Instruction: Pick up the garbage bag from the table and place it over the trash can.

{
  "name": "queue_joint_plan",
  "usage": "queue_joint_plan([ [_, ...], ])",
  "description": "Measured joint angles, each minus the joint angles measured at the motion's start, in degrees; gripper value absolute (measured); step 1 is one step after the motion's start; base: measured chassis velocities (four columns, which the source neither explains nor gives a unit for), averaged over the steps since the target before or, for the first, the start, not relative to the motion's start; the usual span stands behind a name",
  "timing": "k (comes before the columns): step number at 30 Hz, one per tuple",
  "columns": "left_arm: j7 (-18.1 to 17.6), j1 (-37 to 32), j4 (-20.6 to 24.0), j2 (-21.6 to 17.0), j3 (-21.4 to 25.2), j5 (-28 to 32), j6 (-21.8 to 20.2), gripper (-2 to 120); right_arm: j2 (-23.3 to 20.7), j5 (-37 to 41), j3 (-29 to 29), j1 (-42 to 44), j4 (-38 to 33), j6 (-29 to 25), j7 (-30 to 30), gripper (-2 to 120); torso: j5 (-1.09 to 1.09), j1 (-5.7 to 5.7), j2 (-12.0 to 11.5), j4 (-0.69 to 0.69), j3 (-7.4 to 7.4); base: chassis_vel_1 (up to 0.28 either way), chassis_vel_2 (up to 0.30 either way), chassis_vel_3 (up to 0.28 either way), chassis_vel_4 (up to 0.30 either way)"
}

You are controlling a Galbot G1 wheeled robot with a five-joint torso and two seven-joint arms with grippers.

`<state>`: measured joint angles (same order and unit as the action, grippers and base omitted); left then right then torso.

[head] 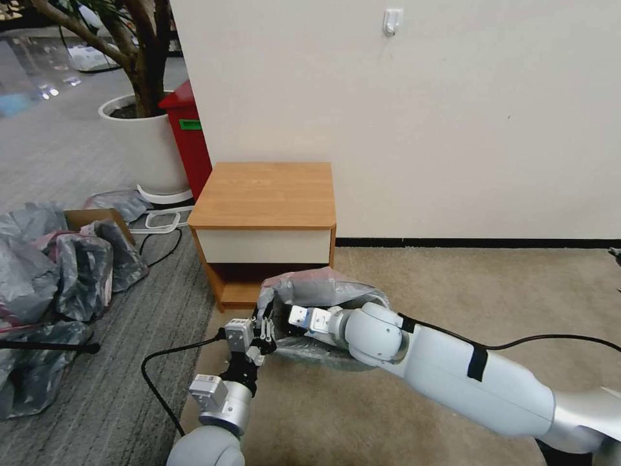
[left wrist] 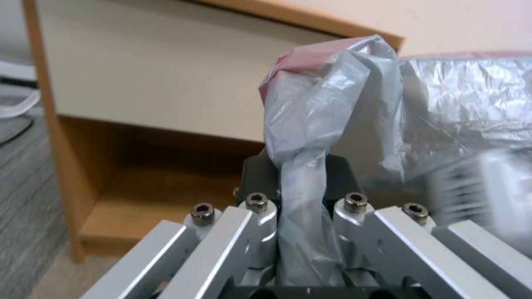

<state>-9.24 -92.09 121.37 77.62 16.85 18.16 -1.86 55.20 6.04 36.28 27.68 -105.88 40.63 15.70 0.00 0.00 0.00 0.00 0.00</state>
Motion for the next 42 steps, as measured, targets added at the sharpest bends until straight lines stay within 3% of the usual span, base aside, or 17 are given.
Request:
queue_joint_plan([
  [13, -4.2, 1.8, -3.1, 0.6, 0.2, 6.9, -3.2, 9, -3.9, 8.2, -4.6, 1.7, -8.7, 0.0, -3.2, 0, 0.01, 0.0, 0.0, 0.0, 0.0, 0.0, 0.0, 0.0, 0.0],
  [17, -6.8, 2.2, -3.2, 0.6, 0.3, 13.6, -5.3, 9, -6.1, 12.2, -10.0, 5.1, -13.1, -0.1, -3.3, 0, -0.01, 0.0, 0.0, 0.01, 0.0, 0.0, 0.0, 0.0, 0.0],
  [19, -8.1, 2.3, -3.1, 0.6, 0.5, 17.5, -6.8, 9, -7.7, 15.5, -15.6, 9.9, -16.5, -0.3, -3.8, 0, 0.02, 0.0, 0.0, 0.0, 0.0, 0.0, 0.0, 0.0, 0.0],
  [22, -8.7, 2.1, -2.9, 0.5, 0.7, 19.8, -7.9, 9, -9.8, 18.7, -20.1, 15.5, -19.5, -2.9, -8.1, 0, 0.0, 0.0, 0.0, 0.0, 0.0, 0.0, 0.0, 0.0, 0.0],
  [25, -9.1, 1.5, -2.7, 0.2, 1.0, 21.1, -9.3, 9, -12.0, 20.2, -26.5, 28.0, -22.2, -14.1, -19.4, 0, 0.01, 0.0, 0.0, 0.0, 0.0, 0.0, 0.0, 0.0, 0.0],
  [26, -9.1, 1.5, -2.7, 0.2, 1.0, 21.1, -9.3, 9, -12.0, 20.2, -26.5, 28.0, -22.2, -14.1, -19.4, 0, 0.01, 0.0, 0.0, 0.0, 0.0, 0.0, 0.0, 0.0, 0.0],
  [29, -9.4, 0.8, -2.6, -0.2, 1.0, 20.9, -10.5, 9, -8.2, 18.7, -37.3, 42.9, -22.8, -25.4, -25.2, 14, 0.02, 0.0, 0.0, -0.02, -0.01, 0.0, 0.0, 0.0, 0.0],
  [32, -9.5, 0.5, -2.5, -0.3, 1.0, 20.5, -10.9, 9, -5.5, 17.0, -41.6, 48.2, -22.6, -29.4, -26.2, 20, 0.0, 0.0, 0.0, 0.01, -0.01, 0.0, 0.0, 0.0, 0.0],
  [35, -9.4, -0.7, -2.4, -0.5, 0.6, 17.2, -11.4, 9, 4.2, 11.0, -51.9, 60.9, -20.6, -37.9, -28.0, 36, -0.01, 0.0, 0.0, -0.02, -0.01, 0.0, 0.0, 0.0, 0.0],
  [37, -9.4, -0.9, -2.4, -0.6, 0.4, 16.5, -11.4, 9, 6.6, 9.7, -53.7, 63.1, -20.1, -39.5, -28.1, 38, 0.01, 0.0, 0.0, -0.01, -0.01, 0.0, 0.0, 0.0, 0.0],
  [40, -9.2, -1.9, -2.4, -1.1, -0.8, 15.4, -11.6, 9, 13.3, 5.9, -57.8, 68.7, -19.2, -43.9, -28.1, 53, -0.01, 0.0, 0.0, 0.0, -0.01, 0.0, 0.0, 0.0, 0.0],
  [42, -9.1, -2.2, -2.4, -1.2, -1.1, 15.1, -11.6, 9, 14.4, 5.3, -58.3, 69.6, -19.1, -44.9, -28.2, 57, -0.01, 0.0, 0.0, -0.01, -0.01, 0.0, 0.0, 0.0, 0.0],
])
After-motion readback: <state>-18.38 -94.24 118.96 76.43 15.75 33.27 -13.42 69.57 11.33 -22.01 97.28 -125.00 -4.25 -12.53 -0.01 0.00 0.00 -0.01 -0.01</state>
